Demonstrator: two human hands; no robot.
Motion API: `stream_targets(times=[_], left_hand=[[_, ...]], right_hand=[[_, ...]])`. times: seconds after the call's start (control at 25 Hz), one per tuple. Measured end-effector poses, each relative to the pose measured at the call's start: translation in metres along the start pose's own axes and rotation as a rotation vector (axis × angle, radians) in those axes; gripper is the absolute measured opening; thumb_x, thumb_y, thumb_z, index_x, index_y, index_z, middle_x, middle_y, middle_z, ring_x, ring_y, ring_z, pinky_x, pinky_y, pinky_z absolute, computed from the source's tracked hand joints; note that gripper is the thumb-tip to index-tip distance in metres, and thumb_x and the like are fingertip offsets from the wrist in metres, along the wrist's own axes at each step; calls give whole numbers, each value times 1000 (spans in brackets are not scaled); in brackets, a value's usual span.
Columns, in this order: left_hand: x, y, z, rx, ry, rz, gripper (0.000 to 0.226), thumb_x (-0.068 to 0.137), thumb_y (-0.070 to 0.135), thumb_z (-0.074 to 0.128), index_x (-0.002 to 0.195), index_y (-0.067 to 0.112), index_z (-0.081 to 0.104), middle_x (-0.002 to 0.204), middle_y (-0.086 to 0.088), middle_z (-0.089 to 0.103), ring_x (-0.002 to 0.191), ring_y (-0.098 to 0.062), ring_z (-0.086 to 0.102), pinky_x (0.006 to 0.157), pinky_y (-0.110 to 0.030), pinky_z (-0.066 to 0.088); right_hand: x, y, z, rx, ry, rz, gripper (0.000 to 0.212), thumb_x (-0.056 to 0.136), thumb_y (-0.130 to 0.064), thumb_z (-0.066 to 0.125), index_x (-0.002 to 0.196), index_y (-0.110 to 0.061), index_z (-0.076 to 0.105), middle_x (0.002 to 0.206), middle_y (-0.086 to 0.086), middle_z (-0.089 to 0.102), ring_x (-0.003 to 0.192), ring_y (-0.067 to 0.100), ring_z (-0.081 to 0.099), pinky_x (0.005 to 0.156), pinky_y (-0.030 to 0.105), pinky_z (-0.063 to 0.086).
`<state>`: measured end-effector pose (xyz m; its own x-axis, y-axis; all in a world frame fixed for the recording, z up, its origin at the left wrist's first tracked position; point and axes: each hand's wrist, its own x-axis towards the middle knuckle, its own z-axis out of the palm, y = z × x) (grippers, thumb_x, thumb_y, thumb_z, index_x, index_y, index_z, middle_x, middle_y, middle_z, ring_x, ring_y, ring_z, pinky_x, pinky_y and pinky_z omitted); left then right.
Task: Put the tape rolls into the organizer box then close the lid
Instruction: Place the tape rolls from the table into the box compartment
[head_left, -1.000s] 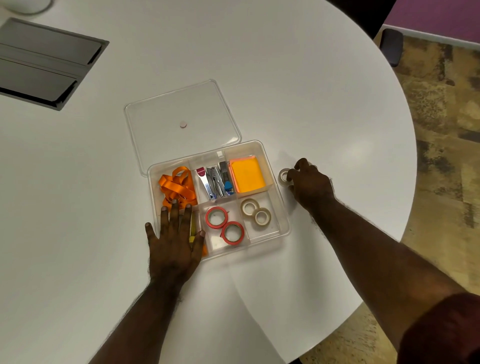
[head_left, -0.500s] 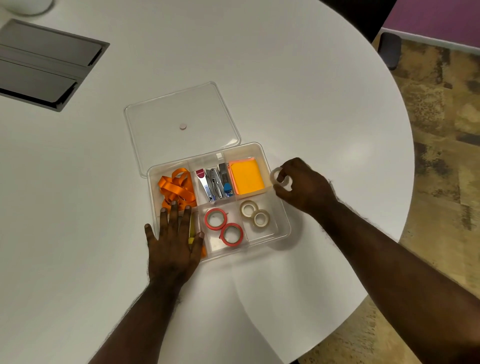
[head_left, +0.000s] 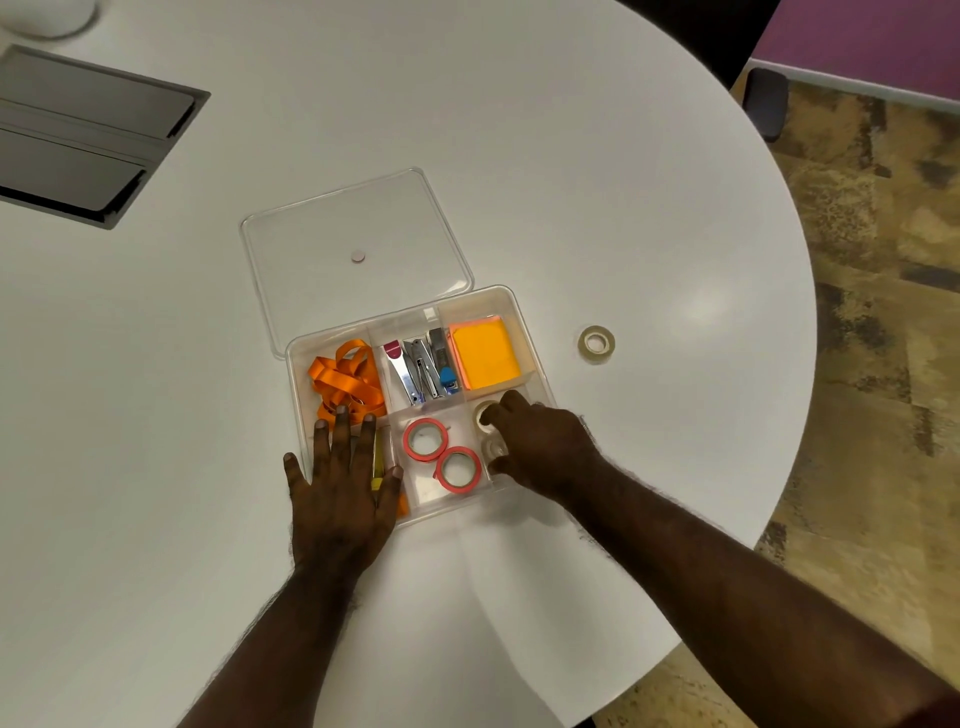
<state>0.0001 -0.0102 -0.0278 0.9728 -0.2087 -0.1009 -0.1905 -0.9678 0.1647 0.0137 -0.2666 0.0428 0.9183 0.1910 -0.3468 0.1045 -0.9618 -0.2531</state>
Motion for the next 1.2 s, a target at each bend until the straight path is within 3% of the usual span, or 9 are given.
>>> stream_targets(times=[0.12, 0.24, 0.36, 0.48, 0.56, 0.88, 1.08, 1.2], left_hand=[[0, 0, 0, -2, 10, -6, 72, 97, 57, 28, 157, 19, 20, 165, -9, 15, 152, -33, 12, 115, -70, 15], [0, 0, 1, 12, 0, -12, 72, 97, 58, 25, 158, 19, 19, 165, -9, 14, 152, -33, 10, 115, -70, 15], [0, -2, 2, 7, -9, -20, 73, 97, 60, 21, 158, 21, 17, 166, -8, 12, 152, -32, 8, 116, -69, 14], [0, 0, 2, -2, 11, -12, 73, 96, 59, 25, 157, 20, 19, 165, -8, 15, 152, -32, 11, 115, -70, 15], [0, 0, 1, -9, 24, -6, 72, 96, 58, 28, 157, 19, 21, 165, -9, 17, 152, -33, 12, 115, -70, 15], [-1, -1, 2, -7, 27, -4, 72, 97, 58, 26, 158, 20, 19, 165, -8, 14, 152, -32, 10, 116, -69, 14], [-1, -1, 1, 3, 25, -1, 72, 97, 57, 27, 157, 19, 19, 165, -8, 14, 152, -32, 11, 115, -69, 16], [0, -2, 2, 7, 17, 0, 72, 97, 57, 29, 158, 20, 18, 166, -8, 14, 152, -32, 10, 115, -69, 15]], right_hand=[[3, 32, -17, 133, 216, 66, 35, 85, -37, 66, 117, -27, 58, 119, 0, 59, 91, 25, 66, 72, 35, 52], [14, 83, -29, 169, 404, 294, 27, 85, -29, 62, 112, -28, 59, 114, 0, 59, 93, 28, 64, 73, 36, 53], [24, 122, -19, 80, 337, 396, 35, 82, -20, 61, 117, -22, 57, 119, 7, 55, 100, 36, 58, 75, 41, 54], [31, 139, -5, 92, 147, 386, 55, 81, -18, 63, 132, -28, 47, 148, 4, 38, 119, 37, 49, 89, 47, 51], [35, 141, -1, 57, 109, 394, 55, 82, -19, 62, 133, -30, 45, 152, 1, 34, 118, 37, 50, 90, 47, 50], [37, 137, 8, -85, 193, 447, 24, 86, -27, 62, 109, -21, 64, 119, 7, 54, 96, 34, 56, 69, 36, 51], [27, 127, -2, 42, 223, 421, 24, 85, -32, 62, 106, -22, 66, 117, 4, 55, 100, 31, 57, 74, 36, 51], [19, 106, -20, 178, 331, 273, 23, 80, -37, 68, 99, -24, 64, 115, -1, 57, 87, 24, 62, 69, 32, 50]])
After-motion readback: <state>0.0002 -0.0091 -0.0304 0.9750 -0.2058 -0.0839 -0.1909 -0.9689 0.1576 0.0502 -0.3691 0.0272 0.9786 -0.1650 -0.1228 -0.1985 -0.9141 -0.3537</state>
